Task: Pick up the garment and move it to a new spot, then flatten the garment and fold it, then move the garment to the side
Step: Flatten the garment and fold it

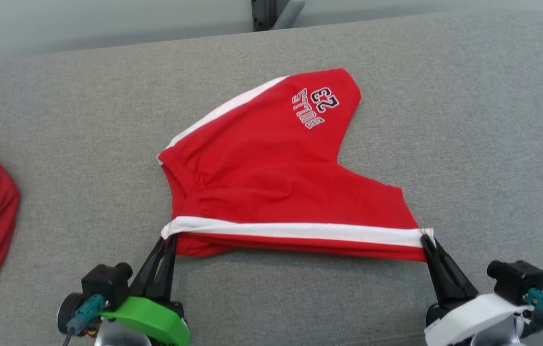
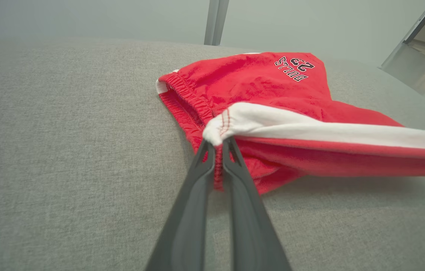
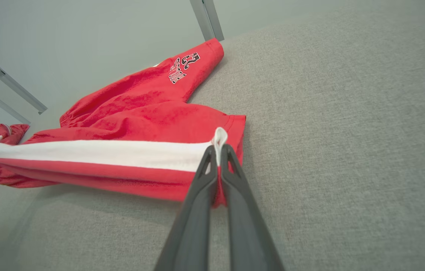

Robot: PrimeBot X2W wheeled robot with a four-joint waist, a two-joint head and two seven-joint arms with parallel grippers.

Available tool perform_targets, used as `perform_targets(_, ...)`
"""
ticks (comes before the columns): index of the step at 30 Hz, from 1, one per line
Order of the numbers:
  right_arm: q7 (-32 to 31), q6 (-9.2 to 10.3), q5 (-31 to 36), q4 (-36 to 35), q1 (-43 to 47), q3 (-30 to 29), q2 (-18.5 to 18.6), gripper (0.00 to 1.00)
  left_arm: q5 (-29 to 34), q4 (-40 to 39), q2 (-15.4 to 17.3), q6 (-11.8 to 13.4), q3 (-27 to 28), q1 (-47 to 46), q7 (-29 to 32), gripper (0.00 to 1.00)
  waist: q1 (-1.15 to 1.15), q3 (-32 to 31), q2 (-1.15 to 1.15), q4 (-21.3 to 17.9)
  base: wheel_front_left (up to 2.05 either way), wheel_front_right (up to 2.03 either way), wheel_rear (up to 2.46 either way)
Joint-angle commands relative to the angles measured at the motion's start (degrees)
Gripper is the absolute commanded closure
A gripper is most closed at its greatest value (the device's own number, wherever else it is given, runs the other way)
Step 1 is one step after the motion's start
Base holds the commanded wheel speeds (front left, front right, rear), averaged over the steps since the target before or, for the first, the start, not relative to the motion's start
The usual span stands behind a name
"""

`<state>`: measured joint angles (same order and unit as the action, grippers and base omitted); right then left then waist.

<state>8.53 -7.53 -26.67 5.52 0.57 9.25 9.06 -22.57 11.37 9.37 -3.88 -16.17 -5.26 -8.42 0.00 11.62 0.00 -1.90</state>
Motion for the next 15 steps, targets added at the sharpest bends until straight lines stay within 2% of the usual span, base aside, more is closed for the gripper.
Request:
perform_targets(1,-1.6,0.08,1.3,-2.4,3.0,-1.0,-0.4,1.00,-0.2,-2.4,1.1,1.2,0.4,2.6,1.4,1.00,0.00,-1.9,0.00,-0.2,0.00,0.00,0.00)
perform_targets(9,-11.9,0.10,5.5,-15.7,15.2,-5.5,-3.0,1.00,-0.3,-18.3,4.3,6.5,1.1,13.7,10.2,1.00,0.00,-4.3,0.00,-0.8,0.00,0.00,0.00)
perform_targets(15,-14.8,0.11,7.5,-20.0,16.1,-8.6,-3.8,1.00,-0.5,-24.4,4.9,8.2,0.9,15.8,13.5,1.00,0.00,-3.6,0.00,-0.4,0.00,0.00,0.00)
